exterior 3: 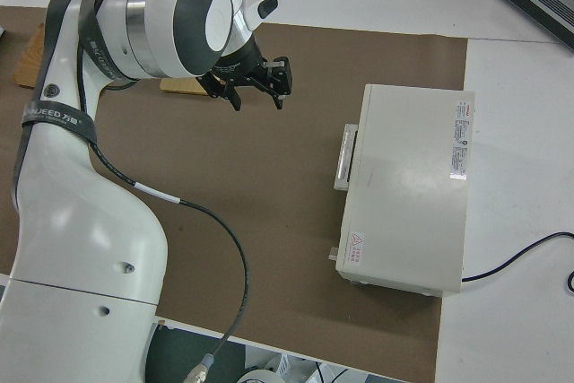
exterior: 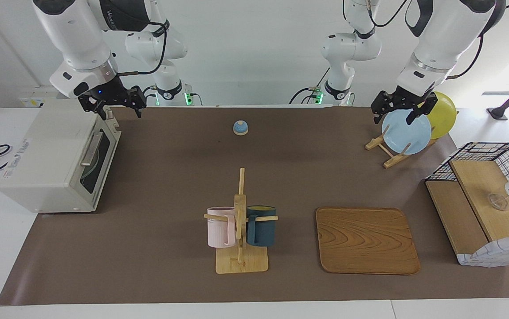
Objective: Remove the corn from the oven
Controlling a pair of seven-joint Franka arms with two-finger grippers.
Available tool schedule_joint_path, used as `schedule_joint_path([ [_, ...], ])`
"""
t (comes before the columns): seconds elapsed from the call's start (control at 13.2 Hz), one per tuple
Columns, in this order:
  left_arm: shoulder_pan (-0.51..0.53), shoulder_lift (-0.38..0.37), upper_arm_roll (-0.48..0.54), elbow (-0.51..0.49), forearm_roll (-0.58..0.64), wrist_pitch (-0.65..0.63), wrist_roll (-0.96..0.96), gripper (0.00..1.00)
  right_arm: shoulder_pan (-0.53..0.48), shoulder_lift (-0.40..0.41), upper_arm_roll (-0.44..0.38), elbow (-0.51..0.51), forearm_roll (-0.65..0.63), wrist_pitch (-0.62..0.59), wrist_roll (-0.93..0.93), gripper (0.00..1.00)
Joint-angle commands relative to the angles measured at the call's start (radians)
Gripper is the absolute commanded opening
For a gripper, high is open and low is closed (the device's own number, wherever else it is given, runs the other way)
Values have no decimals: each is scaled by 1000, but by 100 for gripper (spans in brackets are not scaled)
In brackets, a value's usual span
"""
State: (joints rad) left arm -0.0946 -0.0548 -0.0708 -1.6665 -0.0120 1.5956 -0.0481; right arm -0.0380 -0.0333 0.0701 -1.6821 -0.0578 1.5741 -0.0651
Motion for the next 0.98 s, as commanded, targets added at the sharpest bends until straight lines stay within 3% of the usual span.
schedule_joint_path([
  [0.0,12,-7,-6,-2,17,-3,8,100,-63,-88,2,-192,26,156,-89,0],
  [0.38,10,-7,-6,-2,17,-2,8,100,-160,-54,0,-258,-29,259,-238,0],
  [0.91,10,-7,-6,-2,18,-3,8,100,-217,-20,0,-298,-51,296,-231,0],
])
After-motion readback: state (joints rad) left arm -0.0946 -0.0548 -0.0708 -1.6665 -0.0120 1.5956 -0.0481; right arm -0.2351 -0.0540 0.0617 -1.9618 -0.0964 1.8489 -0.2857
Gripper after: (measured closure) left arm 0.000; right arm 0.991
